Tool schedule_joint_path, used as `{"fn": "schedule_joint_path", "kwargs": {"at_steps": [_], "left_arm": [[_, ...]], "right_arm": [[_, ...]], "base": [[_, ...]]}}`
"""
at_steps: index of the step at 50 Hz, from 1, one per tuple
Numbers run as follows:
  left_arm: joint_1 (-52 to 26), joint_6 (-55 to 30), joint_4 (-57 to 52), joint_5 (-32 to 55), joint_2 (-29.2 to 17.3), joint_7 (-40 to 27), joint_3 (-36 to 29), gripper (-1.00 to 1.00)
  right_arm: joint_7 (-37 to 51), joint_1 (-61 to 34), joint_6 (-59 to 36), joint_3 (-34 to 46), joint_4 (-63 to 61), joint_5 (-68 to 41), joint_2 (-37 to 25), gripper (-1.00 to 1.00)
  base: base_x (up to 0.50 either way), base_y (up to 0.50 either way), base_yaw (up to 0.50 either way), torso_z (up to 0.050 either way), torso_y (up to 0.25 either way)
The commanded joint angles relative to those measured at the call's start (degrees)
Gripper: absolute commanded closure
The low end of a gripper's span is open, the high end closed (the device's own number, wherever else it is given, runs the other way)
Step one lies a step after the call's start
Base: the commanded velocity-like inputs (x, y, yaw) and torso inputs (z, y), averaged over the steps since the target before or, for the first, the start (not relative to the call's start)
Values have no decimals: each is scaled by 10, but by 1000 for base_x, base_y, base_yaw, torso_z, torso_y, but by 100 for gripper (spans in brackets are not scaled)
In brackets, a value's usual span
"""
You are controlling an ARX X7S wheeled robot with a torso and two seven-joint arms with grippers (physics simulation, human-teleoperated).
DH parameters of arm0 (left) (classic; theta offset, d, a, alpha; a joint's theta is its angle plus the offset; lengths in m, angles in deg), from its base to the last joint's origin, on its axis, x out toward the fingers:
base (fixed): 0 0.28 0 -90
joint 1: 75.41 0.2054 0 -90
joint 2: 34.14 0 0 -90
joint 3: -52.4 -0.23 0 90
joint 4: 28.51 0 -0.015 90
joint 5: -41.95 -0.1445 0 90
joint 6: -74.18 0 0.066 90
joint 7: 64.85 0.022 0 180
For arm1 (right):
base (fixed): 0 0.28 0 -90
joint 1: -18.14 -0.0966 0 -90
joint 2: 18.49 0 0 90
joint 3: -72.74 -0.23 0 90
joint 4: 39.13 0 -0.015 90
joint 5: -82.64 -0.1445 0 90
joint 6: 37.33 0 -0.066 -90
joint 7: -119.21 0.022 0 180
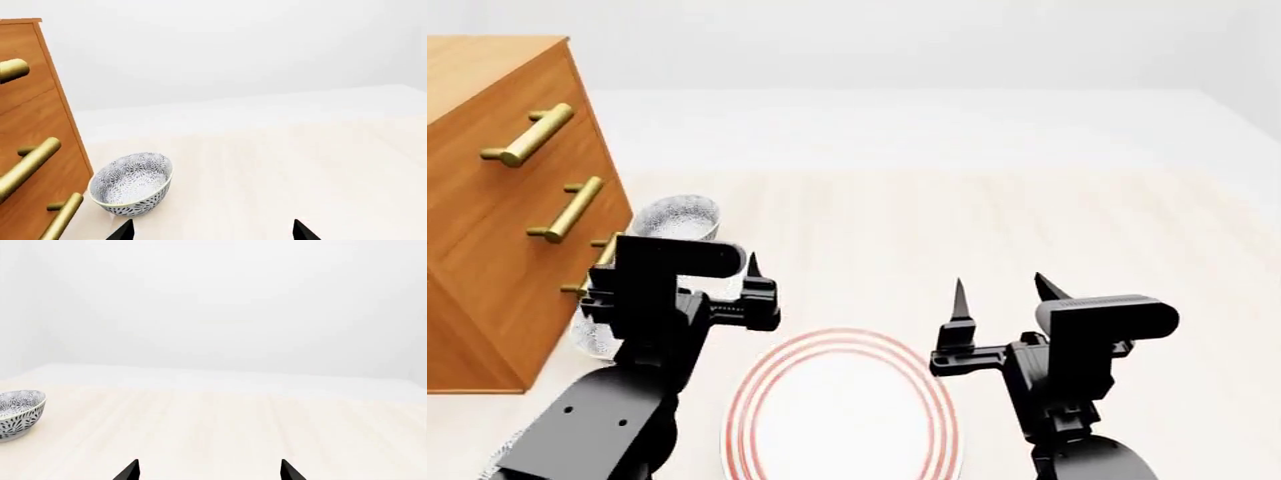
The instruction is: Put the bowl in the middle on the plate.
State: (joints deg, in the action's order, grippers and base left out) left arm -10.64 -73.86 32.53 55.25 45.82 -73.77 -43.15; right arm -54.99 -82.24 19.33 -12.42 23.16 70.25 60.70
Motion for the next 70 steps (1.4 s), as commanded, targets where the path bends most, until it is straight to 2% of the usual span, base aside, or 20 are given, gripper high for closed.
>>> {"fn": "schedule_joint_path", "kwargs": {"at_steps": [1, 7, 12, 26, 51, 66, 70], "left_arm": [[-92, -133, 23, 19, -5, -5, 5, -100], [-119, -154, 46, 19, -17, -1, -2, -100], [-151, -157, 115, 8, -33, 4, -31, -100], [-216, -214, 211, 13, -45, 21, -65, -100], [-226, -227, 263, 1, -49, 5, -83, -100], [-224, -176, 340, -4, -45, 8, -92, -100], [-237, -134, 414, -12, -38, 9, -96, -100]], "right_arm": [[2, 2, 8, -1, 6, -6, -2, -100], [2, 0, 12, 2, 11, -7, -2, -100], [2, 0, 17, 3, 14, -10, -3, -100], [4, 2, 27, 3, 21, -15, -6, -100], [9, 0, 35, 3, 32, -29, -9, -100], [11, 6, 47, 3, 40, -35, -11, -100], [12, 6, 46, 3, 39, -35, -13, -100]], "base": [[0, 0, 0, 0, 0], [0, 0, 0, 0, 0], [0, 0, 0, 0, 0], [0, 0, 0, 0, 0], [0, 0, 0, 0, 0], [0, 0, 0, 0, 0], [0, 0, 0, 0, 0]]}}
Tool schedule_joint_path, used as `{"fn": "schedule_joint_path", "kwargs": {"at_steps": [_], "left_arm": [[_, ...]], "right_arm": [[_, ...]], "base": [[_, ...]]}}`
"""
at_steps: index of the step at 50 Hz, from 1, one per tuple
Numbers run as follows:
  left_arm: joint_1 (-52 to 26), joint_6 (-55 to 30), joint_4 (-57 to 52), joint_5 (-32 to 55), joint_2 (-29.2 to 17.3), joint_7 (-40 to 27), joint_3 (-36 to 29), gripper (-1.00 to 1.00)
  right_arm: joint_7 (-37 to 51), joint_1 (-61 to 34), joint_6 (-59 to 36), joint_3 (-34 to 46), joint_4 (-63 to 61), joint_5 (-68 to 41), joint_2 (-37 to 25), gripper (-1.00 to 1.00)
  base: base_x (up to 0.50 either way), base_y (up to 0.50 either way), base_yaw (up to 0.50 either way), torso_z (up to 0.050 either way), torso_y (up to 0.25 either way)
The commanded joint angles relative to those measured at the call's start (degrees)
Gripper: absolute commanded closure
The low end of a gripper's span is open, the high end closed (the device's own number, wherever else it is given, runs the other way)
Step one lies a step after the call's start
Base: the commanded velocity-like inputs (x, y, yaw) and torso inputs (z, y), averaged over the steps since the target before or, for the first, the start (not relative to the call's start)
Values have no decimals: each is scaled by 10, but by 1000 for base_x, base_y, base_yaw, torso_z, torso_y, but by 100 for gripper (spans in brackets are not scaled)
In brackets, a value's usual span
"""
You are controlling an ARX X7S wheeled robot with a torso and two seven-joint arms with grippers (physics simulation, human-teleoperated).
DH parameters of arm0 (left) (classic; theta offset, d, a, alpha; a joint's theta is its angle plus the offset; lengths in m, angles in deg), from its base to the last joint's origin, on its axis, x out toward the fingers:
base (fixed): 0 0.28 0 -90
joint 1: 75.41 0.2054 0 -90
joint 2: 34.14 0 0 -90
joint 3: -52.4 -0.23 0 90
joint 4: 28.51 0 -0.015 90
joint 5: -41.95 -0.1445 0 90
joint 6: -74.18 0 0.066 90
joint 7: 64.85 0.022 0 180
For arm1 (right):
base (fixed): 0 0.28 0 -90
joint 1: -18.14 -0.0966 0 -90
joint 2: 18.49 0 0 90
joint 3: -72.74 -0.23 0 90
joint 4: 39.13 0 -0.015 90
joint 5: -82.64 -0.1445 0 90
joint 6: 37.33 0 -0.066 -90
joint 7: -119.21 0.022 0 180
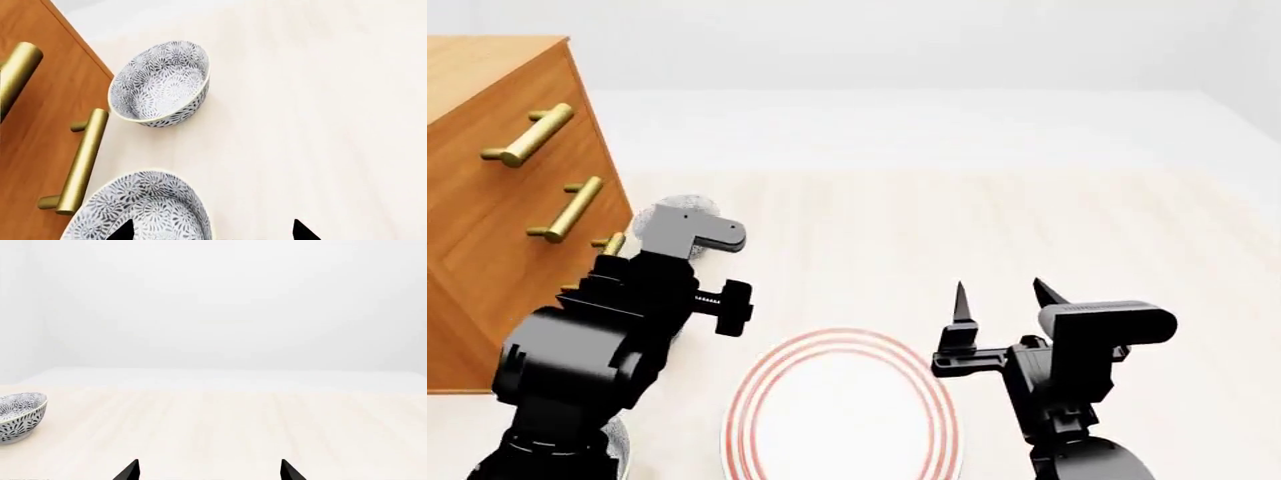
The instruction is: Put the bowl in the middle on the plate.
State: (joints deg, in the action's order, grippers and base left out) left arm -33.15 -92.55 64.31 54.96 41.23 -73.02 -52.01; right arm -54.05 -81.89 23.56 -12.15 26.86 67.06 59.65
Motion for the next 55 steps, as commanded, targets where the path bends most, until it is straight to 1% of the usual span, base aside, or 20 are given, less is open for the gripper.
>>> {"fn": "schedule_joint_path", "kwargs": {"at_steps": [1, 2, 13, 25, 34, 37, 49, 55], "left_arm": [[-16, 58, 107, -10, 9, 2, -9, -100], [-18, 77, 144, -16, 16, 6, -23, -100], [-11, 98, 170, -16, 17, 6, -26, -100], [-9, 151, 244, -24, 26, 5, -35, -100], [-15, 162, 269, -26, 26, 4, -37, -100], [-17, 178, 297, -31, 28, 1, -39, -100], [-25, 197, 339, -38, 32, -5, -46, -100], [-36, 225, 391, -44, 39, -5, -54, -100]], "right_arm": [[3, 2, 3, 1, 1, -4, -3, -100], [5, 0, -2, -1, -4, -7, -2, -100], [8, 4, 3, 1, -2, -10, -4, -100], [11, 9, 7, 0, -2, -15, -6, -100], [12, 9, 13, 2, 5, -17, -6, -100], [14, 10, 13, 1, 0, -18, -8, -100], [16, 12, 19, 1, 4, -21, -10, -100], [17, 13, 20, 1, 3, -23, -12, -100]], "base": [[0, 0, 0, 0, 0], [0, 0, 0, 0, 0], [0, 0, 0, 0, 0], [0, 0, 0, 0, 0], [0, 0, 0, 0, 0], [0, 0, 0, 0, 0], [0, 0, 0, 0, 0], [0, 0, 0, 0, 0]]}}
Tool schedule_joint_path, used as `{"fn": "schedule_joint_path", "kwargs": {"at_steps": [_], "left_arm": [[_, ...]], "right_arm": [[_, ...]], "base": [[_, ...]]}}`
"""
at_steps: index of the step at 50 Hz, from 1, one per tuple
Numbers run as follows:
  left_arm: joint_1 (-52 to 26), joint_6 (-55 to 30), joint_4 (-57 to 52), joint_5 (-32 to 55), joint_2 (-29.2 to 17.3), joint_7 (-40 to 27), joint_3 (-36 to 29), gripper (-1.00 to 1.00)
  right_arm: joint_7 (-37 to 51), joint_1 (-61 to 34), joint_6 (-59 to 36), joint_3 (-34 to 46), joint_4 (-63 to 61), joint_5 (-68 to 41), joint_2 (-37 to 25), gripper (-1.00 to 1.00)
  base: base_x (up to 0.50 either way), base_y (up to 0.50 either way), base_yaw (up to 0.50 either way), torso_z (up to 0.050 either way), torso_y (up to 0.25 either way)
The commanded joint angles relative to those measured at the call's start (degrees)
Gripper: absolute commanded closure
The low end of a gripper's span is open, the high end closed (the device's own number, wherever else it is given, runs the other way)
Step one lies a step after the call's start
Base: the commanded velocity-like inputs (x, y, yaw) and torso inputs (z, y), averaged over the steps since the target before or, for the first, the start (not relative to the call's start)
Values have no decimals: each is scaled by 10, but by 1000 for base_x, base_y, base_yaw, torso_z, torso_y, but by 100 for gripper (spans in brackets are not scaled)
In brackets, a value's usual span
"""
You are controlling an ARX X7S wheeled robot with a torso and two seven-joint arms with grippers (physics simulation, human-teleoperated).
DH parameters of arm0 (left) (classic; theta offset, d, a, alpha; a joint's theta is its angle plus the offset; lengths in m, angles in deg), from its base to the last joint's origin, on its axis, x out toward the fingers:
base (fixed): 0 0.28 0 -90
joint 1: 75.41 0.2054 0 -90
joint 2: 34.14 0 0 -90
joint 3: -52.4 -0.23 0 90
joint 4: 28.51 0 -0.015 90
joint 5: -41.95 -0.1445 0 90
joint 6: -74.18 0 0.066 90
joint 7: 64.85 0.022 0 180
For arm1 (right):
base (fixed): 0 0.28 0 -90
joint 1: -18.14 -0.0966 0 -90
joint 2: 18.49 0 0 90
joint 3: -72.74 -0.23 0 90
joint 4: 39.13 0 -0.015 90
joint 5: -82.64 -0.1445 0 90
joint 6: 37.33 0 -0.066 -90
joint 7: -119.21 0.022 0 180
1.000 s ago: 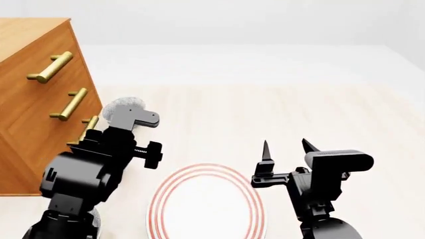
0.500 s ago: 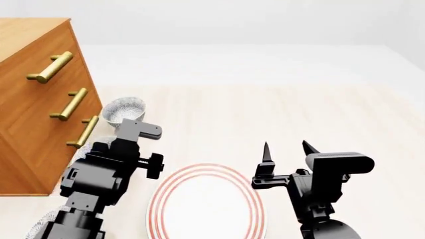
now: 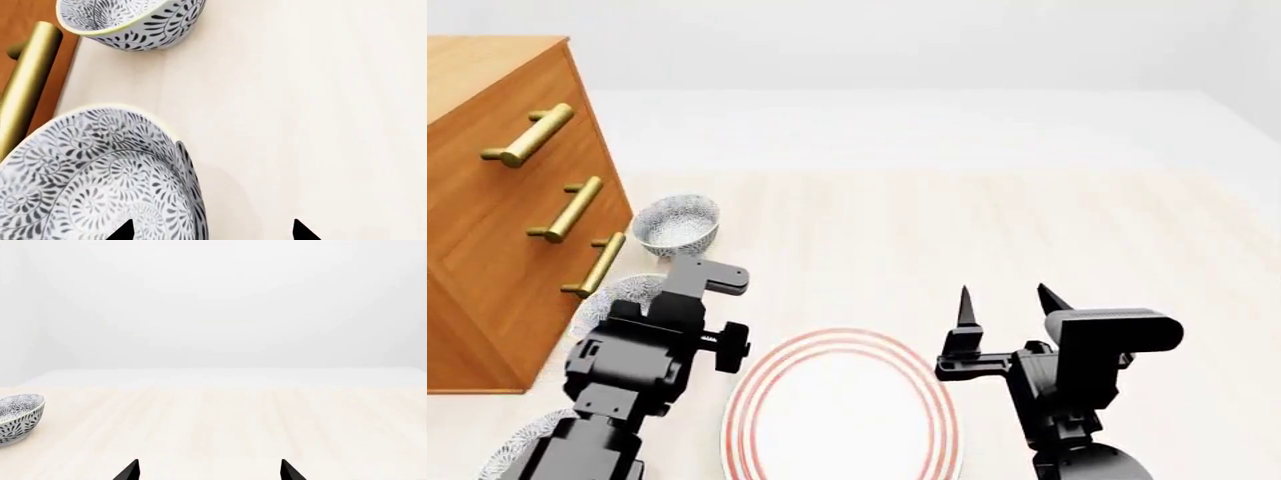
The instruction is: Put the bowl in the middle on the plate.
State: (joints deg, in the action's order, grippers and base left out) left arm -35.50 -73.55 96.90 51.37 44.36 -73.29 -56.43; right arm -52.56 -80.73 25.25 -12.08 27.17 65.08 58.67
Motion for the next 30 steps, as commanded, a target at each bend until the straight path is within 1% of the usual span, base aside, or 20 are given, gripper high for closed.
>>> {"fn": "schedule_joint_path", "kwargs": {"at_steps": [1, 3, 6, 7, 15, 25, 28, 30], "left_arm": [[-14, 40, 72, -10, 8, -2, -10, -100], [-18, 50, 91, -11, 9, -2, -12, -100], [-15, 52, 88, -12, 8, 0, -15, -100], [-14, 53, 86, -13, 8, -5, -13, 100], [-16, 53, 91, -14, 8, -4, -18, 100], [-11, 43, 71, -11, 4, -6, -17, 100], [-4, 31, 44, -9, 1, -8, -17, 100], [13, 1, -21, -2, -6, -10, -13, 100]], "right_arm": [[3, 2, 3, 1, 0, -3, -3, -100], [3, 2, 4, 0, 0, -4, -3, -100], [4, 3, 6, 0, 2, -5, -4, -100], [4, 3, 6, 0, 2, -5, -4, -100], [5, 2, 7, 2, 3, -7, -5, -100], [8, 3, 10, 3, 5, -9, -7, -100], [8, 3, 10, 5, 4, -10, -8, -100], [9, 2, 9, 4, 3, -11, -9, -100]], "base": [[0, 0, 0, 0, 0], [0, 0, 0, 0, 0], [0, 0, 0, 0, 0], [0, 0, 0, 0, 0], [0, 0, 0, 0, 0], [0, 0, 0, 0, 0], [0, 0, 0, 0, 0], [0, 0, 0, 0, 0]]}}
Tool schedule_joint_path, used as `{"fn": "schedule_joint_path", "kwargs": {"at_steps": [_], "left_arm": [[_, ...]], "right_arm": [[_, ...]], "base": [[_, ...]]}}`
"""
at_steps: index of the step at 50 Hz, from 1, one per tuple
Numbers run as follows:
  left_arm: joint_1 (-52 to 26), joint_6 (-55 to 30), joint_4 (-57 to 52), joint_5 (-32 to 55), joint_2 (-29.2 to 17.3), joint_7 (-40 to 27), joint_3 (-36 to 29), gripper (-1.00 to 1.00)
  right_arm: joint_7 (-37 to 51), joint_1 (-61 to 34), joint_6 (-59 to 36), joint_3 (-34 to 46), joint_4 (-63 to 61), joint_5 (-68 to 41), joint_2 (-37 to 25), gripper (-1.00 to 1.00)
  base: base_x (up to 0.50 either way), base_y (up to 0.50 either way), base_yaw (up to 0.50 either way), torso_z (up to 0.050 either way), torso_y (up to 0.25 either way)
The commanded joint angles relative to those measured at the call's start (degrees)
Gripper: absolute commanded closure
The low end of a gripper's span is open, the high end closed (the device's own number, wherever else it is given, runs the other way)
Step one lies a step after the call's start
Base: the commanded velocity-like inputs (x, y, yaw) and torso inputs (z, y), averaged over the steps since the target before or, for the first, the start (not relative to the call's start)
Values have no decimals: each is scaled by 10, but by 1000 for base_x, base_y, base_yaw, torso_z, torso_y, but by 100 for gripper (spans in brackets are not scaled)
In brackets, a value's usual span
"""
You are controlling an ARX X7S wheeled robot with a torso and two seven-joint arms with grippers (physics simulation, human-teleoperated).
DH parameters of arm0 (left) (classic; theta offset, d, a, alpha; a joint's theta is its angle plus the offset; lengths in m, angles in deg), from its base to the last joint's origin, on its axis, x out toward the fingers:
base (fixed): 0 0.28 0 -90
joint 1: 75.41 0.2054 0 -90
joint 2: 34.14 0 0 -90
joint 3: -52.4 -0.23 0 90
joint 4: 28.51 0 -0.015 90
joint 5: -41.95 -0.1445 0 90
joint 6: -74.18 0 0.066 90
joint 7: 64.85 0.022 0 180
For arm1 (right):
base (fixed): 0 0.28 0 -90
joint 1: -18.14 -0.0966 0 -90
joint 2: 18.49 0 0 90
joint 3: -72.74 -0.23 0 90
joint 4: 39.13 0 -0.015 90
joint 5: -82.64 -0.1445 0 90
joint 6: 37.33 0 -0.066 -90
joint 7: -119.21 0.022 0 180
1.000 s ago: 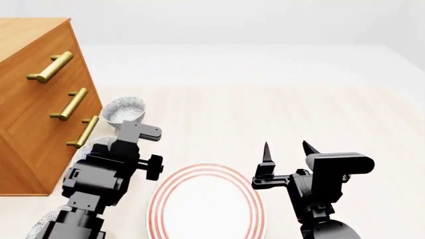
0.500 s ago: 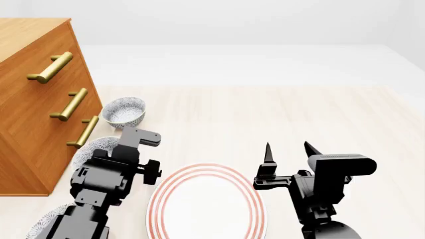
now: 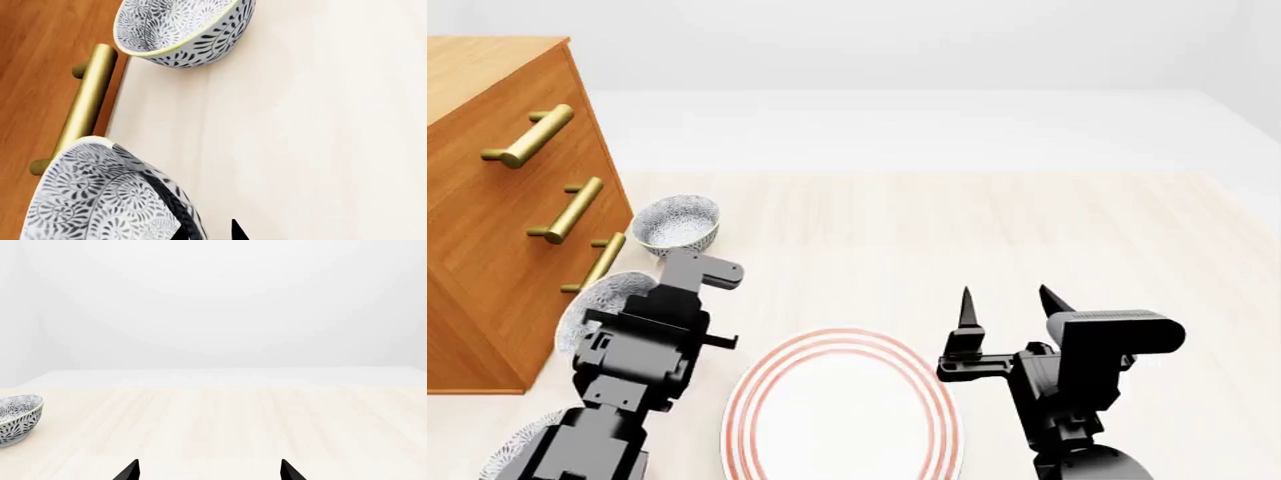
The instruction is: Put the bowl in the middle on the plate.
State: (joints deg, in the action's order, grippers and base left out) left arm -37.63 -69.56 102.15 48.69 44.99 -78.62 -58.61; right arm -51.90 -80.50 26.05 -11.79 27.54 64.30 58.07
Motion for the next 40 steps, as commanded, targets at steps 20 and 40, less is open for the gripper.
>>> {"fn": "schedule_joint_path", "kwargs": {"at_steps": [20, 40], "left_arm": [[94, -183, -406, 77, -44, 39, 51, 100], [143, -160, -685, 67, -116, 49, -58, 100]], "right_arm": [[10, 1, -2, 1, -11, -9, -8, -100], [15, 1, 3, 1, -8, -14, -11, -100]], "base": [[0, 0, 0, 0, 0], [0, 0, 0, 0, 0]]}}
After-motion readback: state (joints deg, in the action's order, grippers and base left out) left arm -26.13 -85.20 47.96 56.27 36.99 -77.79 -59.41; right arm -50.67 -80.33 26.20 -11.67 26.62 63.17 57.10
